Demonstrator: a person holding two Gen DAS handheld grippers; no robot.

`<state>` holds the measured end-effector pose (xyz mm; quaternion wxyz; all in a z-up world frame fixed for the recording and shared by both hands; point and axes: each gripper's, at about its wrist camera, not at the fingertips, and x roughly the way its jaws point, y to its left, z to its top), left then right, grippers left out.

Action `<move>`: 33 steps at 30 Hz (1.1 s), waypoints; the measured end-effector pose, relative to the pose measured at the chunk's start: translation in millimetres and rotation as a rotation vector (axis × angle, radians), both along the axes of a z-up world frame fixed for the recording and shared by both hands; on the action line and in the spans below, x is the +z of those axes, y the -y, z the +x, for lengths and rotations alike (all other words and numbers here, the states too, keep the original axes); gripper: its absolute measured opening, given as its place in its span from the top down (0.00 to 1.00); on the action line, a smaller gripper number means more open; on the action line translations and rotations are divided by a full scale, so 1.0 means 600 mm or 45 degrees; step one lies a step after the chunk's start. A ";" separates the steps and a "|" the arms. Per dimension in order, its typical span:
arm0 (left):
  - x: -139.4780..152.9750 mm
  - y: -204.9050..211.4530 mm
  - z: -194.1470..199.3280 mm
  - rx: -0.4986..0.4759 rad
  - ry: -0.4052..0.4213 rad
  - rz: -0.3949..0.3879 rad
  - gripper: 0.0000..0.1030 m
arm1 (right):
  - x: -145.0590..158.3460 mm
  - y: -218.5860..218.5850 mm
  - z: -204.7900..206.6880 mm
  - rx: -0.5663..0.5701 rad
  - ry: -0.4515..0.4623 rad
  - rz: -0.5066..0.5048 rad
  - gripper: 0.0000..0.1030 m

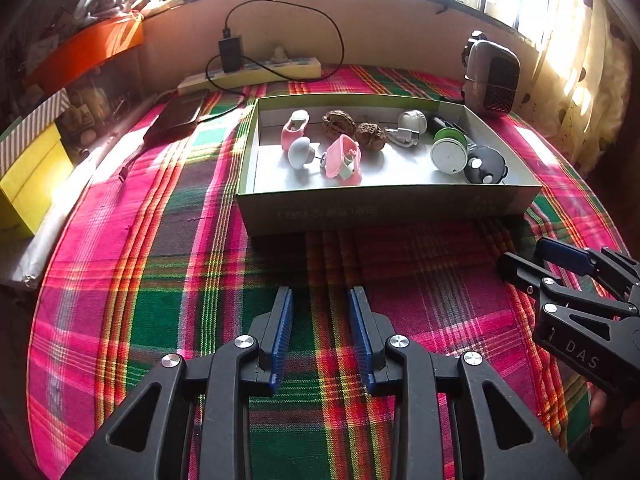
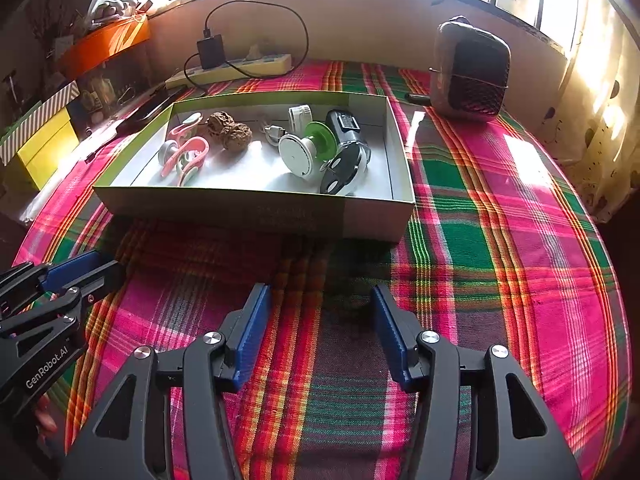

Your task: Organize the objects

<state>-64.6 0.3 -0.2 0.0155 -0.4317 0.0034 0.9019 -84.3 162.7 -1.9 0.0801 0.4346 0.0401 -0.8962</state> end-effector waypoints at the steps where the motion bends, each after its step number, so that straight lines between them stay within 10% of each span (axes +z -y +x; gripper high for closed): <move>1: 0.000 -0.001 0.001 0.006 -0.004 -0.001 0.74 | 0.000 0.000 0.000 -0.001 0.001 0.000 0.47; 33: -0.002 -0.004 0.012 0.030 -0.014 0.004 0.73 | -0.002 -0.007 0.022 -0.026 0.008 -0.006 0.39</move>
